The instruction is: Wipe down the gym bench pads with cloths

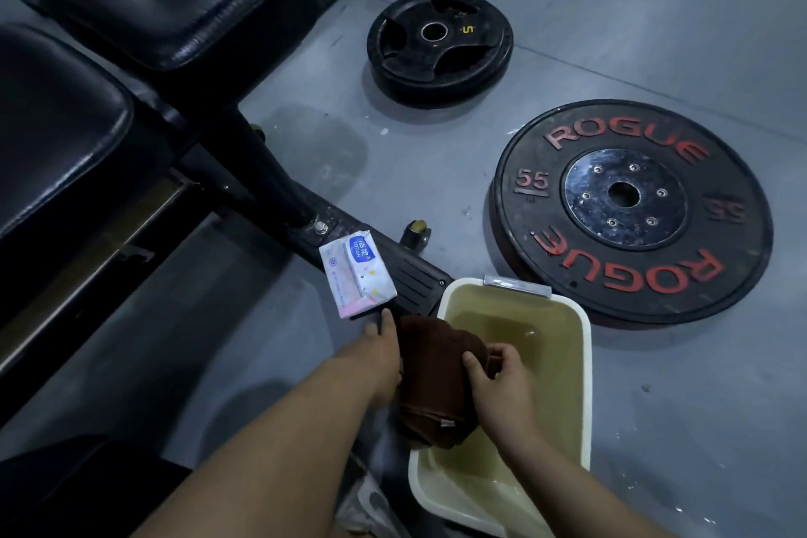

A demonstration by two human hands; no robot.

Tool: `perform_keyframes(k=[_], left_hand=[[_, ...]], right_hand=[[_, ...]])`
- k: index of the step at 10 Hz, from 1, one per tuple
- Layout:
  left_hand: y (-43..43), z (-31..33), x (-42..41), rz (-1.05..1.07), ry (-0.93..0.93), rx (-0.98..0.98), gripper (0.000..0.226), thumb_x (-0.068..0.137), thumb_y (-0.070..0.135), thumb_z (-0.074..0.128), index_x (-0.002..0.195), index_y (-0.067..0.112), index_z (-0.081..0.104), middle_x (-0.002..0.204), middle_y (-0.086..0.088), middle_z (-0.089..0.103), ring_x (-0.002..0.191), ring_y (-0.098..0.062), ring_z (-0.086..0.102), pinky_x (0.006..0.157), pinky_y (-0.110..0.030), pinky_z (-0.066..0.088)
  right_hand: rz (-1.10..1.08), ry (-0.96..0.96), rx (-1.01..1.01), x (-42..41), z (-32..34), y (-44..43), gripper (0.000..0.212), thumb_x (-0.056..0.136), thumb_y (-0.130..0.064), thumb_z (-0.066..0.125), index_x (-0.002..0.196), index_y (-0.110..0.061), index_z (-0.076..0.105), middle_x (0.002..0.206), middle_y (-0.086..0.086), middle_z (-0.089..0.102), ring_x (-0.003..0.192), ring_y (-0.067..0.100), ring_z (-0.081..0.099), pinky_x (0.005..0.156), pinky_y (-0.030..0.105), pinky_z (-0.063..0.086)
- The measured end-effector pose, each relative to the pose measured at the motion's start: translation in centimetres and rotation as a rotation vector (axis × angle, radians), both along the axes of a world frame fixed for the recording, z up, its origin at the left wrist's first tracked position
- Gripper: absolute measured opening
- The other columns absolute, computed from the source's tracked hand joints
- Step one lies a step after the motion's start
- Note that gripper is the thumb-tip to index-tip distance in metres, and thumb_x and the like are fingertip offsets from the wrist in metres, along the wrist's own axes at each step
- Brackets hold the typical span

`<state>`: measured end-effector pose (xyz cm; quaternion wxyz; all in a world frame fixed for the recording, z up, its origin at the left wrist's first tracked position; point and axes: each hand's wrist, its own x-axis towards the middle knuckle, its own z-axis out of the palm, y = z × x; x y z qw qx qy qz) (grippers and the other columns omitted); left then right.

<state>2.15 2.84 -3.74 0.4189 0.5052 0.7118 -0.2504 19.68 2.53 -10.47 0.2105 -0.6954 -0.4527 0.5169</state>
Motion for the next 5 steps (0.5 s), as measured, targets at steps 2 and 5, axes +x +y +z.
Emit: perform_keyframes(k=[2, 5], left_hand=[[0.4, -0.4, -0.2, -0.161, 0.12, 0.0, 0.083, 0.102, 0.038, 0.046, 0.157, 0.012, -0.01, 0.161, -0.017, 0.012, 0.142, -0.035, 0.029, 0.111, -0.052, 0.033], [0.7, 2.0, -0.1, -0.282, 0.229, 0.208, 0.075, 0.102, 0.049, 0.034, 0.158, 0.016, -0.004, 0.16, -0.014, 0.018, 0.147, -0.031, 0.019, 0.115, -0.064, 0.009]], right_hand=[[0.102, -0.109, -0.014, -1.7, -0.8, -0.1, 0.031, 0.091, -0.033, 0.067, 0.112, -0.016, 0.051, 0.104, -0.004, 0.063, 0.09, 0.015, 0.062, 0.072, 0.03, 0.046], [0.265, -0.146, 0.299, -0.7, 2.4, 0.1, 0.042, 0.092, -0.025, 0.063, 0.131, -0.016, 0.049, 0.129, -0.005, 0.047, 0.124, 0.017, 0.047, 0.095, 0.023, 0.035]])
